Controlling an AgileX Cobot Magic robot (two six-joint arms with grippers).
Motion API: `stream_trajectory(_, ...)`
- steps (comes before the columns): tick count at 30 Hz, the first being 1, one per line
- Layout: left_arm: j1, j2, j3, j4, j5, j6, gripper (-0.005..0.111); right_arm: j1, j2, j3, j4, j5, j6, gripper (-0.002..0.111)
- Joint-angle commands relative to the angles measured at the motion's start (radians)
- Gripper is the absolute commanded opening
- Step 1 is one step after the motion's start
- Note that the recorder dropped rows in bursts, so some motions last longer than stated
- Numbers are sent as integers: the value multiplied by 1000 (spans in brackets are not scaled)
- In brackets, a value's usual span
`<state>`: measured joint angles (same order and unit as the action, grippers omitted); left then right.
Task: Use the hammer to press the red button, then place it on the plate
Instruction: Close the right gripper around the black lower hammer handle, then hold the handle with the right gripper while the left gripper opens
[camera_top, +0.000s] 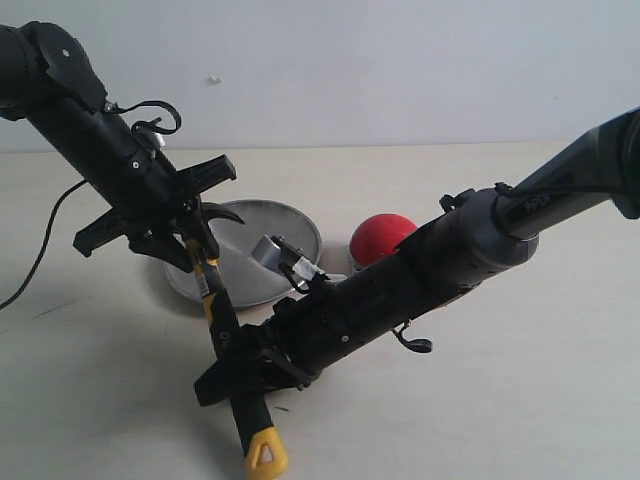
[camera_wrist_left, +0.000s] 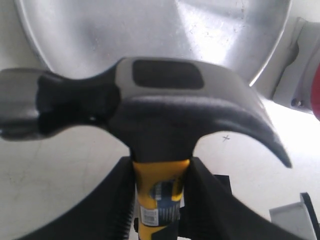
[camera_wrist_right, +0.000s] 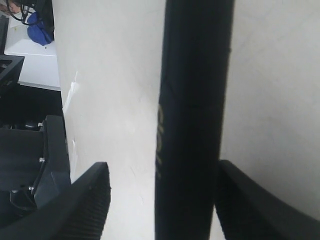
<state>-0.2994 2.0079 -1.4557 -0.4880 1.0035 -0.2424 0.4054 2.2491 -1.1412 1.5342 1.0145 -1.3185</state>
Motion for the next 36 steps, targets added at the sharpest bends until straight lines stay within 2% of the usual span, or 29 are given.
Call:
stream_trajectory(1,0,-7,-14,-53,-16,-1,0,2,-3,-4,16,-7,-13,58)
stream_trajectory(9,0,-7,-14,-79,-25,-1,0,2,-3,-4,15,-12,-13,58)
stream_trajectory(12,0,-7,-14,-81,-25,-1,0,2,-3,-4,15,-12,-13,53)
stream_trajectory(21,0,-7,-14,-74,-27,0,0,2,-3,-4,-17,-12,-14,16)
stream_trajectory(26,0,-7,-14,-74,-27,2,0,2,-3,-4,-17,-12,-14,3)
stream_trajectory(36,0,-7,-14,-70,-115,2,0,2,-3,-4,-19,-12,-22,2)
